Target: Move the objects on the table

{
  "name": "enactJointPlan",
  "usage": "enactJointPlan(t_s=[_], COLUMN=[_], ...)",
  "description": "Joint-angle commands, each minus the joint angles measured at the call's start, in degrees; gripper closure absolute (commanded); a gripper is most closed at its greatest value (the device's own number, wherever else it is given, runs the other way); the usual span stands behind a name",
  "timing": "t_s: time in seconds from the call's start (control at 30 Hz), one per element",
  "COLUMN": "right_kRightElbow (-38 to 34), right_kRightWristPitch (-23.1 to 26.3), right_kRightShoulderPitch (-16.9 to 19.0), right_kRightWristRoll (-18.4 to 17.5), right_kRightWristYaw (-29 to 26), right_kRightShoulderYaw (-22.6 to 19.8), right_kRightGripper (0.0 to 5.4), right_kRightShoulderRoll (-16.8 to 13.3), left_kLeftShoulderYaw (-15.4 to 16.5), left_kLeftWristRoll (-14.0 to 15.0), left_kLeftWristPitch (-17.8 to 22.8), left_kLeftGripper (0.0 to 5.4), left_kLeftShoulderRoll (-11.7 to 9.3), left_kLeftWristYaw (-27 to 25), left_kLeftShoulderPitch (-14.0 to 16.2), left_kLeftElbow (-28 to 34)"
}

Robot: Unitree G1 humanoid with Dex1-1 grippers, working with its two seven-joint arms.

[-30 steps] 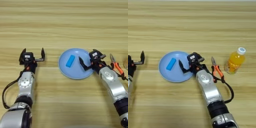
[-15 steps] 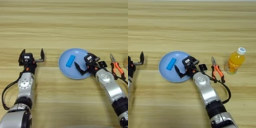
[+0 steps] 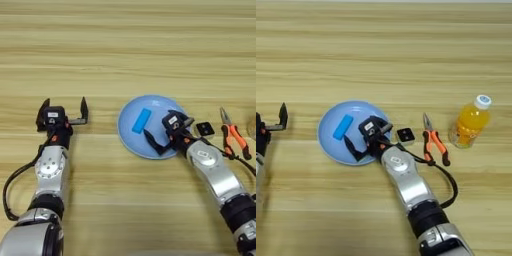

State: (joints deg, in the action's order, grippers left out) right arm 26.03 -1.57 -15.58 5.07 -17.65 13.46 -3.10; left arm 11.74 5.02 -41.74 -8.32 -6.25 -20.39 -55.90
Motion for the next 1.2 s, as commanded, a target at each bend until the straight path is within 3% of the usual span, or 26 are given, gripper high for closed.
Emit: enactJointPlan(t_s=[0.03,0.3,0.73,1.2], right_kRightElbow=[2.3,3.6,-9.2,-13.0], right_kRightWristPitch=[2.5,6.9,18.1,20.9], right_kRightShoulderPitch=[-0.9,-1.3,6.1,9.8], right_kRightWristRoll=[-3.0,-5.1,-8.9,-9.6], right_kRightWristYaw=[-2.8,-6.0,-12.9,-13.1], right_kRightShoulderYaw=[-1.4,-1.7,1.4,2.4], right_kRightGripper=[0.04,0.04,0.04,0.04], right_kRightShoulderRoll=[0.9,1.4,0.4,-0.6], left_kLeftShoulderYaw=[0.0,-0.1,0.0,0.0], left_kLeftWristRoll=[-0.1,-0.1,0.0,0.0], left_kLeftWristPitch=[-0.3,-0.2,-0.1,-0.1], left_kLeftGripper=[0.00,0.00,0.00,0.00], left_kLeftShoulderRoll=[-0.1,0.0,0.1,0.3], left_kLeftWristYaw=[0.4,0.8,0.8,1.0], left_kLeftShoulderPitch=[0.8,1.2,1.5,0.9], left_kLeftElbow=[0.8,1.4,2.0,1.7])
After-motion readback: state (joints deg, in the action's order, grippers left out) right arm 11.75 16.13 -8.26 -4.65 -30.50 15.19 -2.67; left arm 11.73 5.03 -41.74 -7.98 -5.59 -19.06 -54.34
